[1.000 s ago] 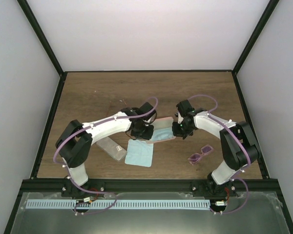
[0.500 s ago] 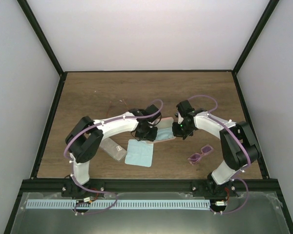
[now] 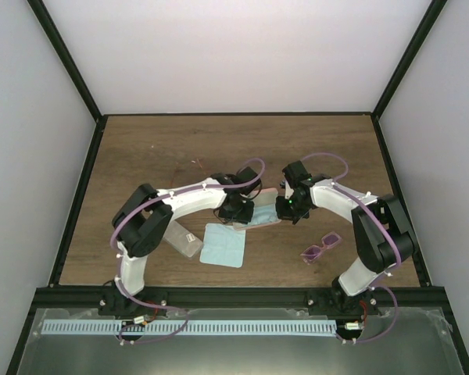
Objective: Organize the sunglasses
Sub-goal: Adjust the glasses cleaning cloth in the sunglasses case.
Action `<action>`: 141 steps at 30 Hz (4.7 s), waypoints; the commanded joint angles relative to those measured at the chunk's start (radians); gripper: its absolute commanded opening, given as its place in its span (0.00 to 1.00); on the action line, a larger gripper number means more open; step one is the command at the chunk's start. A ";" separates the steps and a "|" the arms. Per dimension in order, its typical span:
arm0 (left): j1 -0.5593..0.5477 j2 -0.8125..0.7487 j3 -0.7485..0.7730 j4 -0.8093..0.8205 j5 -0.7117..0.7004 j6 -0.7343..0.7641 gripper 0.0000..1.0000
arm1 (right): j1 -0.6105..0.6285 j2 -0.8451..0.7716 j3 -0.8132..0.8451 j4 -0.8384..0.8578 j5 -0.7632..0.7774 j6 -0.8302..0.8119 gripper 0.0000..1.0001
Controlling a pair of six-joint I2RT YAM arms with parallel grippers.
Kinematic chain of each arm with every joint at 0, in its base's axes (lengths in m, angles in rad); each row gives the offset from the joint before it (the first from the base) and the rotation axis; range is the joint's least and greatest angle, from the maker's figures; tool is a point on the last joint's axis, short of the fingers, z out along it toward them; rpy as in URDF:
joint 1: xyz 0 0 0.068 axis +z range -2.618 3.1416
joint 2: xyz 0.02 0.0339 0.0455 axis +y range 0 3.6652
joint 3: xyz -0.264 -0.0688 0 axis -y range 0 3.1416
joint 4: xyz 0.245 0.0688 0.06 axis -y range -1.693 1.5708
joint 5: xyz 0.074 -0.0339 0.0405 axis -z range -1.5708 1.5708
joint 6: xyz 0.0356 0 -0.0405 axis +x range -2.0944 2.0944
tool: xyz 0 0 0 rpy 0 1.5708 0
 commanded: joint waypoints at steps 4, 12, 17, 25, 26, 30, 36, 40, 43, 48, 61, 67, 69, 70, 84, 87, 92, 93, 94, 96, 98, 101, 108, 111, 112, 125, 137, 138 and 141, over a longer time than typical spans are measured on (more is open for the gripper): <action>-0.003 0.047 0.031 -0.001 -0.037 -0.006 0.30 | 0.007 -0.002 -0.008 0.007 -0.004 -0.010 0.06; -0.003 0.059 0.029 0.006 -0.028 -0.008 0.30 | 0.007 -0.006 -0.011 0.004 -0.003 -0.012 0.06; -0.003 0.064 0.031 0.022 0.004 -0.014 0.27 | 0.007 -0.008 -0.017 0.005 -0.001 -0.012 0.06; -0.003 0.070 0.036 0.026 0.016 -0.015 0.19 | 0.007 -0.003 -0.020 0.009 -0.002 -0.016 0.06; -0.003 0.070 0.036 0.025 0.017 -0.014 0.18 | 0.008 -0.003 -0.021 0.010 -0.002 -0.015 0.06; -0.003 0.083 0.033 0.025 0.031 -0.007 0.16 | 0.007 -0.002 -0.023 0.016 -0.005 -0.015 0.06; -0.002 0.085 0.019 0.022 0.030 -0.004 0.10 | 0.007 0.000 -0.028 0.019 -0.005 -0.013 0.06; -0.003 0.080 0.013 0.019 0.023 -0.004 0.04 | 0.007 0.001 -0.030 0.021 -0.005 -0.014 0.06; -0.003 0.072 0.004 0.014 0.013 -0.006 0.04 | 0.008 0.004 -0.030 0.022 -0.007 -0.017 0.06; -0.002 0.046 -0.028 0.017 0.005 -0.016 0.04 | 0.007 0.009 -0.035 0.029 -0.007 -0.018 0.06; -0.003 0.008 -0.077 0.018 -0.021 -0.030 0.04 | 0.007 0.015 -0.033 0.030 -0.012 -0.020 0.06; -0.003 -0.005 -0.080 0.008 -0.030 -0.029 0.04 | 0.007 0.015 -0.040 0.033 -0.011 -0.018 0.06; -0.003 -0.012 -0.086 0.004 -0.032 -0.030 0.04 | 0.007 0.015 -0.041 0.033 -0.010 -0.017 0.06; -0.002 -0.017 -0.090 0.005 -0.033 -0.032 0.04 | 0.007 0.015 -0.041 0.033 -0.009 -0.016 0.06; -0.003 -0.045 -0.122 0.003 -0.034 -0.038 0.04 | 0.008 0.014 -0.037 0.034 -0.010 -0.017 0.06; -0.002 -0.043 -0.121 0.004 -0.023 -0.034 0.06 | 0.007 0.014 -0.037 0.033 -0.010 -0.018 0.06; -0.003 -0.044 -0.123 0.000 -0.018 -0.029 0.30 | 0.008 0.017 -0.036 0.037 -0.010 -0.017 0.06; -0.003 -0.046 -0.123 -0.001 -0.017 -0.026 0.35 | 0.008 0.019 -0.035 0.038 -0.011 -0.018 0.06; -0.003 -0.046 -0.123 -0.003 -0.017 -0.022 0.37 | 0.007 0.020 -0.035 0.039 -0.012 -0.018 0.06; -0.001 -0.046 -0.120 -0.009 -0.019 -0.019 0.41 | 0.006 0.023 -0.032 0.038 -0.011 -0.018 0.06; -0.002 -0.047 -0.118 -0.012 -0.018 -0.015 0.45 | 0.007 0.025 -0.029 0.038 -0.011 -0.018 0.06; -0.003 -0.049 -0.118 -0.019 -0.019 -0.012 0.51 | 0.007 0.026 -0.026 0.037 -0.011 -0.018 0.06; -0.002 -0.059 -0.102 -0.064 -0.063 -0.015 0.70 | 0.007 0.033 -0.025 0.040 -0.011 -0.018 0.06; -0.003 -0.071 -0.090 -0.077 -0.070 -0.016 0.81 | 0.007 0.036 -0.026 0.043 -0.011 -0.019 0.06; -0.003 -0.073 -0.084 -0.082 -0.072 -0.015 0.83 | 0.007 0.037 -0.025 0.044 -0.012 -0.019 0.06; -0.006 -0.096 -0.059 -0.109 -0.087 -0.016 1.00 | 0.008 0.002 -0.010 0.050 -0.024 -0.018 0.07; -0.013 -0.137 -0.065 -0.105 -0.142 -0.041 1.00 | 0.007 -0.069 0.031 0.059 -0.011 0.002 0.30; -0.013 -0.139 -0.067 -0.104 -0.146 -0.040 1.00 | 0.007 -0.073 0.036 0.056 -0.008 0.004 0.32; -0.015 -0.146 -0.066 -0.101 -0.161 -0.036 1.00 | 0.008 -0.089 0.048 0.053 0.004 0.010 0.38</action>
